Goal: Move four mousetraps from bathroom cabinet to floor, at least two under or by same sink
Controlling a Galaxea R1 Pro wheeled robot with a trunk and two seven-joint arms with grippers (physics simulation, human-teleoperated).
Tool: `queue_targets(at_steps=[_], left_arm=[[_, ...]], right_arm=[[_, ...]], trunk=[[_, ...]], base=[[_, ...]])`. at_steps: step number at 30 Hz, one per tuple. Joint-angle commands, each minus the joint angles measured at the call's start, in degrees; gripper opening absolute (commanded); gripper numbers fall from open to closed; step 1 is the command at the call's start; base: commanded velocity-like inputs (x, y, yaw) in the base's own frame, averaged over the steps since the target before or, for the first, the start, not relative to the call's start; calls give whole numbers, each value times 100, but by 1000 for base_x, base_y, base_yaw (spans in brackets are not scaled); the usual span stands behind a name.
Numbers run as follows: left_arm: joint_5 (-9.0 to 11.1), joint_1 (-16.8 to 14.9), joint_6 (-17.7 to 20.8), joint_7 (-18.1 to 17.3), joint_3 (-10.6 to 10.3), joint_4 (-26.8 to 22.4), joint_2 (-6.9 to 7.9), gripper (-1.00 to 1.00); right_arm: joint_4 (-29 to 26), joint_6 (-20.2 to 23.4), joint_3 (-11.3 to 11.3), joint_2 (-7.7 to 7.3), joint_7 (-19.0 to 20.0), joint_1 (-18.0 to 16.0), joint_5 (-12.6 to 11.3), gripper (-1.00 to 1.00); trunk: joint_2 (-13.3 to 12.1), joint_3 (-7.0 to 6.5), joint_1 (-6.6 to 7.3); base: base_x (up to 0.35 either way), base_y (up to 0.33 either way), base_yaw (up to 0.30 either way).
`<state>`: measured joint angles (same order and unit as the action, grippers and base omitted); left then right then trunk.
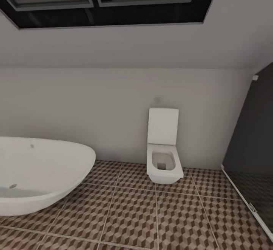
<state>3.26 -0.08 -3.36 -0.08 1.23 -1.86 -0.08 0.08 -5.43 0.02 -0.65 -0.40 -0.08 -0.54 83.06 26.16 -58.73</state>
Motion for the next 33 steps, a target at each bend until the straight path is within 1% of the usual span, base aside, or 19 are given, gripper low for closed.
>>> queue_targets(at_steps=[1,33], left_arm=[[34,-1,-16,-1,9,1,-1,100],[34,-1,-9,-1,2,1,12,100]], right_arm=[[1,-19,2,1,-4,-1,-6,100],[1,-19,-4,1,-4,-1,-7,100]], trunk=[[2,2,0],[2,-24,0]], base=[[0,0,-253],[0,0,-265]])
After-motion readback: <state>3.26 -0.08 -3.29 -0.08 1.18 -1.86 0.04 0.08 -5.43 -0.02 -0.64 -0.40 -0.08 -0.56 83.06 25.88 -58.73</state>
